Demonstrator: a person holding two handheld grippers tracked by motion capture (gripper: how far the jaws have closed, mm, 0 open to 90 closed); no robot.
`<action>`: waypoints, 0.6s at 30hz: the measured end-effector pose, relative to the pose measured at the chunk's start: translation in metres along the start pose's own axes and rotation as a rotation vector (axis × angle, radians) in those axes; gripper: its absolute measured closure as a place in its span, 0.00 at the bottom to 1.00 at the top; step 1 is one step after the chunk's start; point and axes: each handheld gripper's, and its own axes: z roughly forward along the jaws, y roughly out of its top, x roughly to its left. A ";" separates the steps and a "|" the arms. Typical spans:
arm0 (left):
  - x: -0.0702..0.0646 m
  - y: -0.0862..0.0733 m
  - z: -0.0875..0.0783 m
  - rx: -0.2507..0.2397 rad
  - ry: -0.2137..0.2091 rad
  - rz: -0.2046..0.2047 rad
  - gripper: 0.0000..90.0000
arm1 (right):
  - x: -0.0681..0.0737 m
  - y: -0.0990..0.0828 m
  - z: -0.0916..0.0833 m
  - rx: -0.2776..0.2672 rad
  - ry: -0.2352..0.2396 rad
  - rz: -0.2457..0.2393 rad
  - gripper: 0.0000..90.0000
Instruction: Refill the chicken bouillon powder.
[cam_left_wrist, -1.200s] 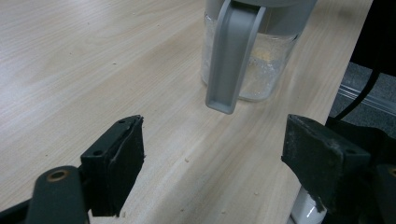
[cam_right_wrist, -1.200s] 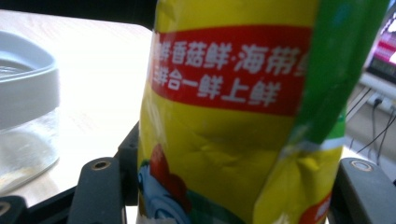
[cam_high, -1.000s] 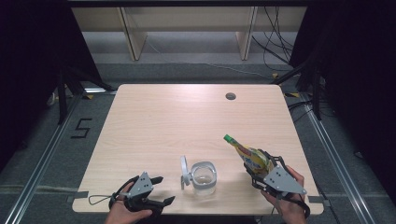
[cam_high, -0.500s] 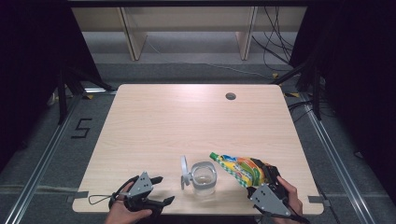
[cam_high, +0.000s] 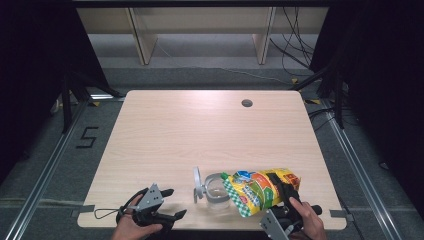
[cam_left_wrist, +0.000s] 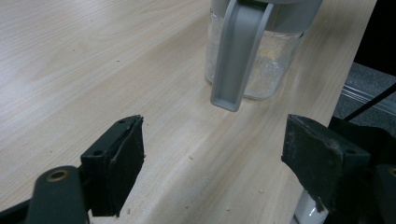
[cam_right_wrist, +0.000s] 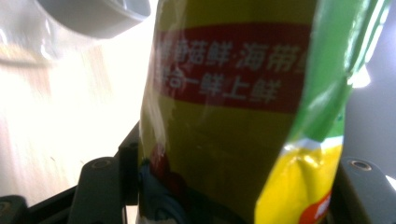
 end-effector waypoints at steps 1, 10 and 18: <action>0.000 0.000 0.000 0.000 -0.001 0.003 0.23 | 0.001 0.001 -0.001 0.013 0.008 -0.006 0.42; -0.002 -0.001 0.001 0.002 -0.004 -0.028 0.23 | 0.000 0.008 -0.005 0.011 -0.046 -0.203 0.43; -0.002 -0.001 0.002 -0.003 0.003 -0.030 0.23 | 0.009 0.013 -0.005 0.029 -0.059 -0.310 0.47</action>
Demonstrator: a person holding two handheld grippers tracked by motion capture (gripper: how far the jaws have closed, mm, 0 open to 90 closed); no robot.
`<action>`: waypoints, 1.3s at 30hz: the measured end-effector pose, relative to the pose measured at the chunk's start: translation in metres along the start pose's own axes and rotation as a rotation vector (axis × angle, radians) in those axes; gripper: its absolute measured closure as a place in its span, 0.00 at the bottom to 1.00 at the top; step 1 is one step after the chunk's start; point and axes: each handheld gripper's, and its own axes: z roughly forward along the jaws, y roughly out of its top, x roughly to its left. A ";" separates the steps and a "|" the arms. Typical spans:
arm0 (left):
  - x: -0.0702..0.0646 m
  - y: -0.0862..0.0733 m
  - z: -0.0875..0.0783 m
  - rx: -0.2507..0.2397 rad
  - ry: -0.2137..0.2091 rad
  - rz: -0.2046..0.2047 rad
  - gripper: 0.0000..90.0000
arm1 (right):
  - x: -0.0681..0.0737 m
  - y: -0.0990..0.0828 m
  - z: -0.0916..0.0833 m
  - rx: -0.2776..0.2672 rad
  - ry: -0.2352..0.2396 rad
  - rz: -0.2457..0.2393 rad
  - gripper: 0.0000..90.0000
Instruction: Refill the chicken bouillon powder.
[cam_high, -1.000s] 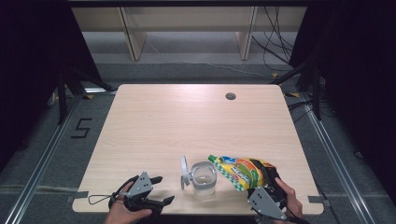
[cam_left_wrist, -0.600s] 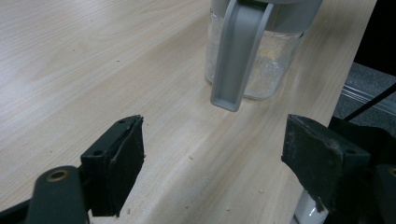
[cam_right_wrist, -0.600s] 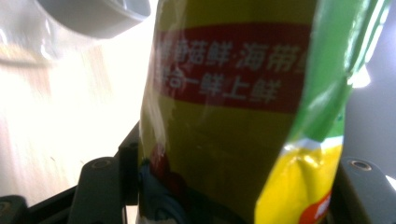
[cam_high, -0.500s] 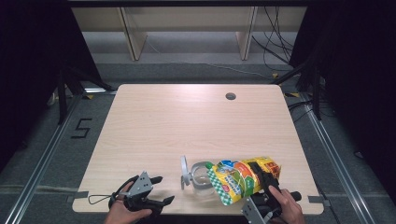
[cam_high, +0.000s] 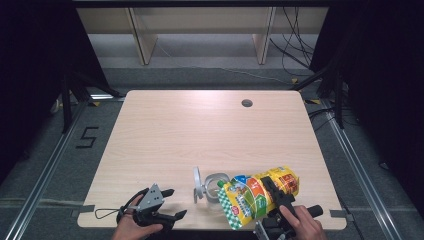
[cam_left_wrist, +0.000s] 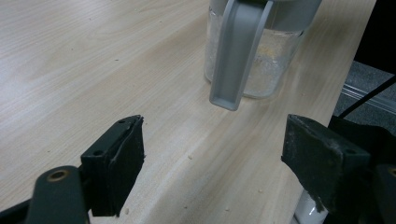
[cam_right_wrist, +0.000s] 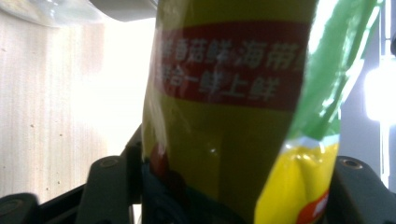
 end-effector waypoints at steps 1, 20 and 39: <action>0.001 0.000 -0.001 0.011 0.003 0.012 0.23 | 0.003 0.000 0.000 0.003 0.004 0.029 0.47; 0.001 0.001 0.000 0.016 -0.008 0.041 0.23 | 0.001 0.007 0.006 0.017 -0.085 -0.219 0.48; 0.002 0.001 0.000 0.020 -0.005 0.045 0.23 | -0.004 0.003 0.013 -0.021 -0.066 -0.361 0.51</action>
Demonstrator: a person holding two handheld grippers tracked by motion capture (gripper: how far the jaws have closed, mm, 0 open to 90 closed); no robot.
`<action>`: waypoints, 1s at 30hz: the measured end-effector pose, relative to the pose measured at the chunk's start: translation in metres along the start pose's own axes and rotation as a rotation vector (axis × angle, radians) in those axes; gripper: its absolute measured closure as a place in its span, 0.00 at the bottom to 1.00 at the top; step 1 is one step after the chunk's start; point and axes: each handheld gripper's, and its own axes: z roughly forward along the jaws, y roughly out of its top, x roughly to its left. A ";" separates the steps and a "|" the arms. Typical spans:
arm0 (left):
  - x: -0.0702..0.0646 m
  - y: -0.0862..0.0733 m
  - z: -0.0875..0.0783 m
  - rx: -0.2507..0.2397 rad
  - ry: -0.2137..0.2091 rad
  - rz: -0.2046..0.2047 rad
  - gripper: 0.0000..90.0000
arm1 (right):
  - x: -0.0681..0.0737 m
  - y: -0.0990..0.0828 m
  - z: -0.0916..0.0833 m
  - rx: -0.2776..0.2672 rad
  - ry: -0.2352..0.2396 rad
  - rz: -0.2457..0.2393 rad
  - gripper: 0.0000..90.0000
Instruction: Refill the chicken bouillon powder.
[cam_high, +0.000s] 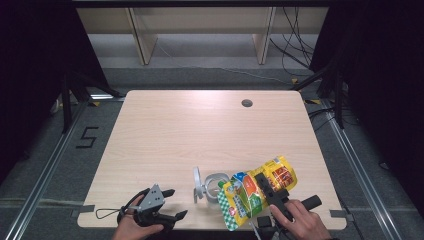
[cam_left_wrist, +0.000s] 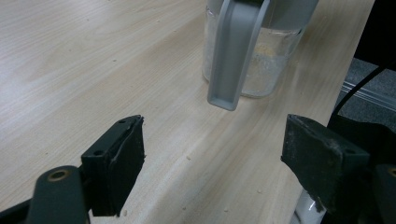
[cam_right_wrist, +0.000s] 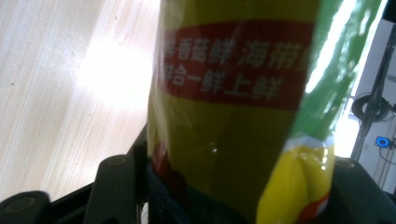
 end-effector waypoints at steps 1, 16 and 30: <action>0.000 0.000 0.000 -0.004 -0.002 -0.003 0.23 | 0.002 -0.001 0.001 0.006 0.020 0.018 0.52; -0.001 -0.001 0.001 0.005 0.003 -0.018 0.23 | -0.007 -0.003 0.003 -0.013 0.015 -0.073 0.53; -0.001 -0.001 0.003 -0.023 0.002 -0.014 0.23 | -0.011 -0.007 0.003 -0.017 0.028 -0.119 0.53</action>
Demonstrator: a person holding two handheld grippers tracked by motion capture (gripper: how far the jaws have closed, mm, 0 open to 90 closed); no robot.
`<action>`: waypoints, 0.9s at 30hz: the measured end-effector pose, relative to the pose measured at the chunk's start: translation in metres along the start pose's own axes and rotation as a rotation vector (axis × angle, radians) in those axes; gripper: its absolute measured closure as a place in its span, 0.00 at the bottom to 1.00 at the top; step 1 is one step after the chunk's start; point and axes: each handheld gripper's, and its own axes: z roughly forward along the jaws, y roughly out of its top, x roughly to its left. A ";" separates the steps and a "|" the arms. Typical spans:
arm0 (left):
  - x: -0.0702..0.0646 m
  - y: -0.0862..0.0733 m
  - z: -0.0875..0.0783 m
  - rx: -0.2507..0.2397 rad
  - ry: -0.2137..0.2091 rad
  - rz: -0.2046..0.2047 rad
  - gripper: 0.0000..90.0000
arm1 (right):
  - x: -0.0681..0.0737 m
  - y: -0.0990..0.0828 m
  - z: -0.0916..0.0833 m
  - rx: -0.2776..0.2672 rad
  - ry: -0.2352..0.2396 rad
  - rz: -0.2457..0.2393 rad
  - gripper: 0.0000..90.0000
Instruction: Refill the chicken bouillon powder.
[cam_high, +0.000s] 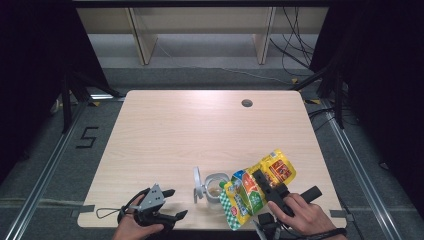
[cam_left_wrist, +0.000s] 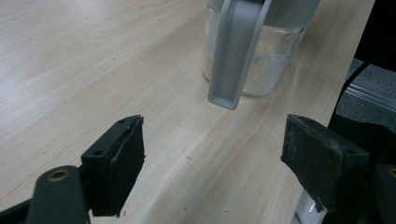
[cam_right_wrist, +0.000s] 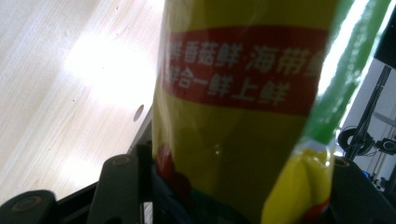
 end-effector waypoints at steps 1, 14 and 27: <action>0.001 0.000 -0.001 0.014 -0.009 0.002 0.23 | -0.001 0.000 0.000 -0.002 -0.002 -0.009 0.53; -0.002 0.000 -0.001 0.009 -0.002 -0.018 0.23 | -0.008 0.000 0.004 -0.027 0.010 -0.072 0.54; -0.001 0.000 -0.001 0.028 -0.009 -0.011 0.23 | -0.009 0.000 0.004 -0.031 0.007 -0.082 0.56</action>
